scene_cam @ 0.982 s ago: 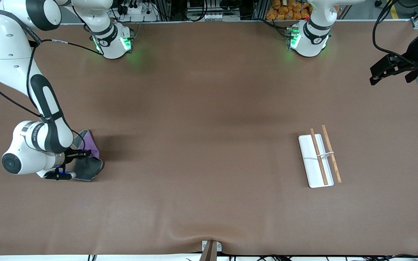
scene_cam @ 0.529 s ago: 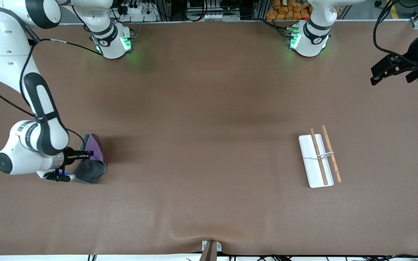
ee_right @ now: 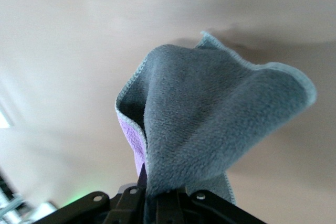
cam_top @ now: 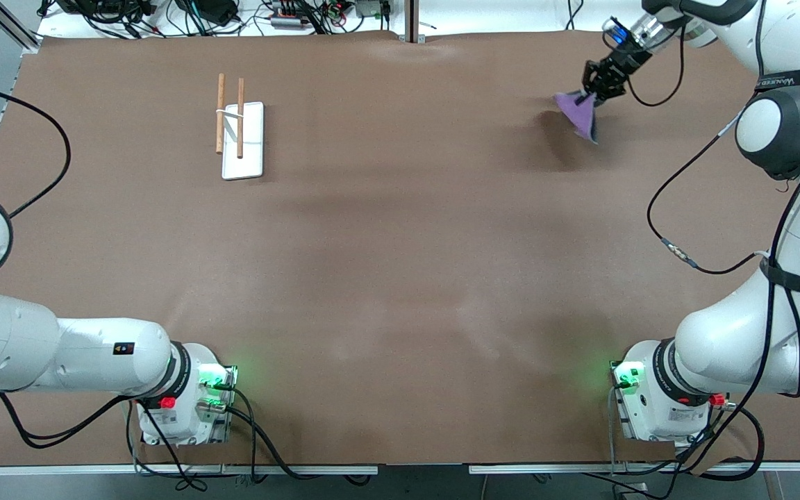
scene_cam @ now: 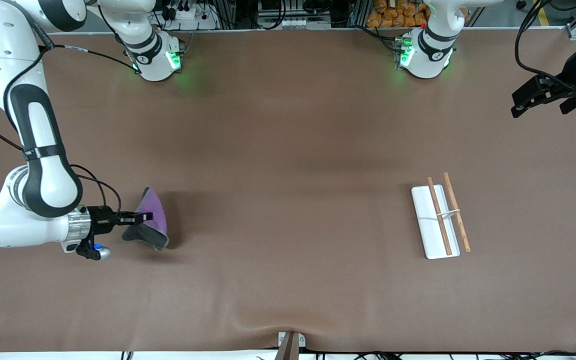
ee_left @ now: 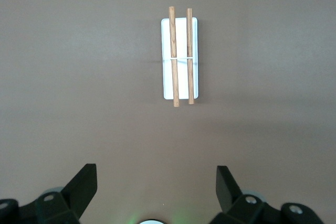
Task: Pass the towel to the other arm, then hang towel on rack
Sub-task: 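Carry the towel toward the middle while the left gripper reaches toward it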
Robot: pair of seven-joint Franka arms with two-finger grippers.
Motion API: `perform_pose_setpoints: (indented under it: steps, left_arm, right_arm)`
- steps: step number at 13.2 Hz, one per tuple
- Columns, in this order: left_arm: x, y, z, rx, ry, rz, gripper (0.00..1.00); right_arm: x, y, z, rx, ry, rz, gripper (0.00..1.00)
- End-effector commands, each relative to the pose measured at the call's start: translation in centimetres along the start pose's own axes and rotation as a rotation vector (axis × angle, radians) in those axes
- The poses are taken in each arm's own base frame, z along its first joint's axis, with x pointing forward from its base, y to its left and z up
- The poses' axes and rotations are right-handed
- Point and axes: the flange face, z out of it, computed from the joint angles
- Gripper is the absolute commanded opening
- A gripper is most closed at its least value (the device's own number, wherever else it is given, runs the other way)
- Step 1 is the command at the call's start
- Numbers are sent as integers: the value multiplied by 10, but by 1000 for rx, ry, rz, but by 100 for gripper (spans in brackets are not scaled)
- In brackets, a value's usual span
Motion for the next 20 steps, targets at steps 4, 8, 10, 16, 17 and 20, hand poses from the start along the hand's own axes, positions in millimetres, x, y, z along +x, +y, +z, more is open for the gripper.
perform_pose_setpoints:
  steps: [4,8,10,16,17,20]
  left_arm:
    - [8,4,9,-10,-12,5,100]
    - [17,30,19,-34,7,-14,100]
    - [23,43,30,-51,-5,-33,100]
    - [25,55,31,-86,1,-30,100]
    - [27,59,37,-127,-19,-31,100]
    - [45,67,57,-191,-24,-38,100]
  right_arm:
    - [-17,-111,25,212,-69,113,0]
    - [-30,-172,44,312,-125,160,0]
    - [-37,-191,54,360,-155,165,0]
    - [-68,-278,105,343,-134,250,0]
    - [-75,-291,116,330,-140,263,0]
    - [-113,-350,147,240,-130,247,0]
